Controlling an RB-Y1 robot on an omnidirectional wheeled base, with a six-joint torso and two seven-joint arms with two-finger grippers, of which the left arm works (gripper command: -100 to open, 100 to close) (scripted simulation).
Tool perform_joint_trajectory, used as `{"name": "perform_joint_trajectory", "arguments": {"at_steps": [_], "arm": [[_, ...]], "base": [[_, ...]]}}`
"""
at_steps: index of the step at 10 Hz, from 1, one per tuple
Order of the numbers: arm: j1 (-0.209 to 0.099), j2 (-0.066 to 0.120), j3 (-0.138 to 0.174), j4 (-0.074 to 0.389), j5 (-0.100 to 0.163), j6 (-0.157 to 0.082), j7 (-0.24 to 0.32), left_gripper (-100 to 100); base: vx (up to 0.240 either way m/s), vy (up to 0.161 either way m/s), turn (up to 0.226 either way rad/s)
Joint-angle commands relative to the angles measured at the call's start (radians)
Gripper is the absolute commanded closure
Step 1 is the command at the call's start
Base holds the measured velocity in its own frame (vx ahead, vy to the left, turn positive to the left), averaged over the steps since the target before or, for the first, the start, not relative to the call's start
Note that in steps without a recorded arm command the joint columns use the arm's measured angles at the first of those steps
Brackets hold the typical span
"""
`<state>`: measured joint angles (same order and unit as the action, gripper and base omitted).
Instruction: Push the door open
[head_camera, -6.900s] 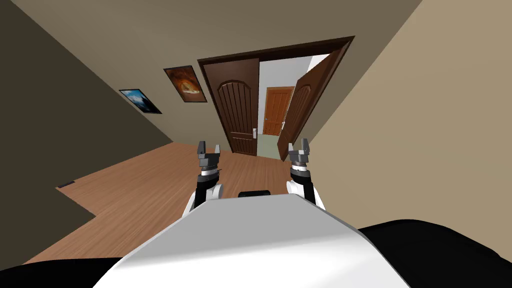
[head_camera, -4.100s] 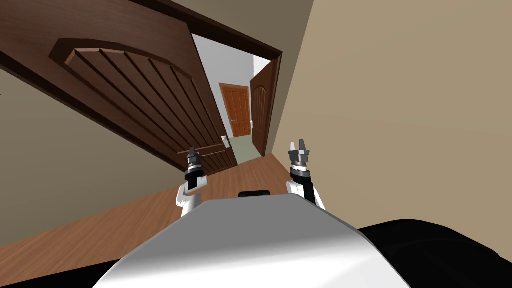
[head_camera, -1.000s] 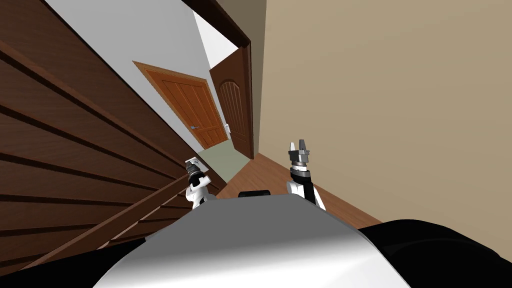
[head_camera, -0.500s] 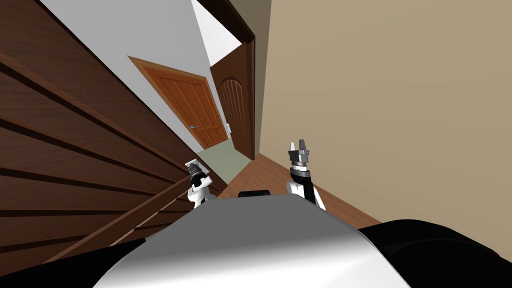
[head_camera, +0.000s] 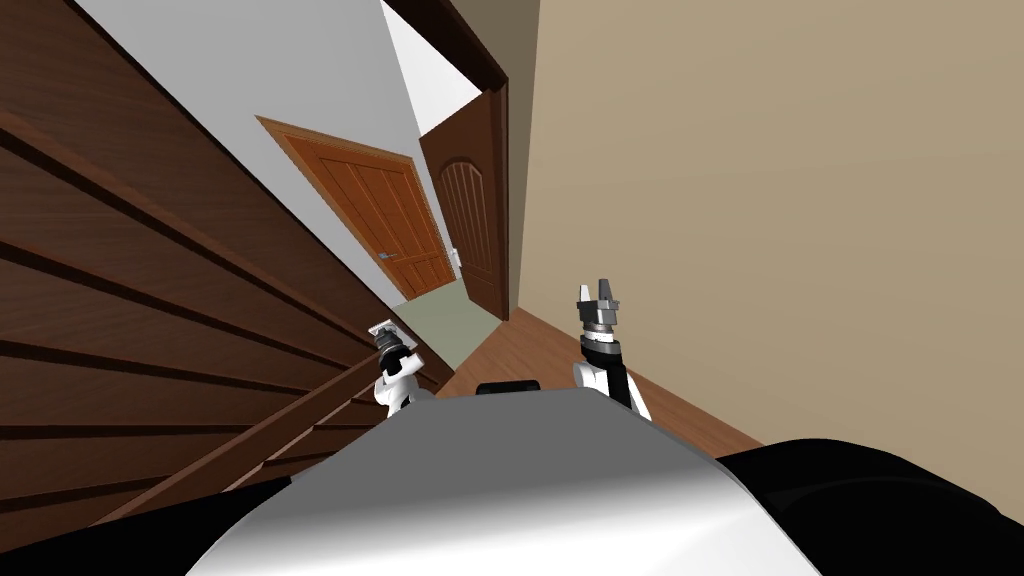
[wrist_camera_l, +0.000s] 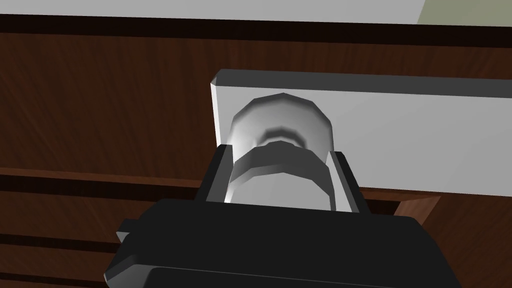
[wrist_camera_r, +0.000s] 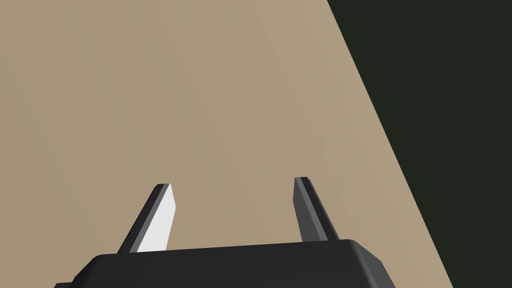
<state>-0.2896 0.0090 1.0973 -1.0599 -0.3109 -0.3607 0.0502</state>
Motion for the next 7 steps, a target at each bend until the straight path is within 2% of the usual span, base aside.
{"name": "perform_joint_trajectory", "arguments": {"at_steps": [1,4,7], "arm": [[0.018,0.021,0.01,-0.01,0.03,0.0,-0.011,100],[0.043,0.041,0.034,-0.015,0.084,0.004,-0.039,100],[0.075,0.062,0.064,-0.023,0.153,0.009,-0.074,100]], "base": [[0.171,0.054,-0.033],[0.178,0.084,-0.03],[0.186,0.074,-0.036]]}}
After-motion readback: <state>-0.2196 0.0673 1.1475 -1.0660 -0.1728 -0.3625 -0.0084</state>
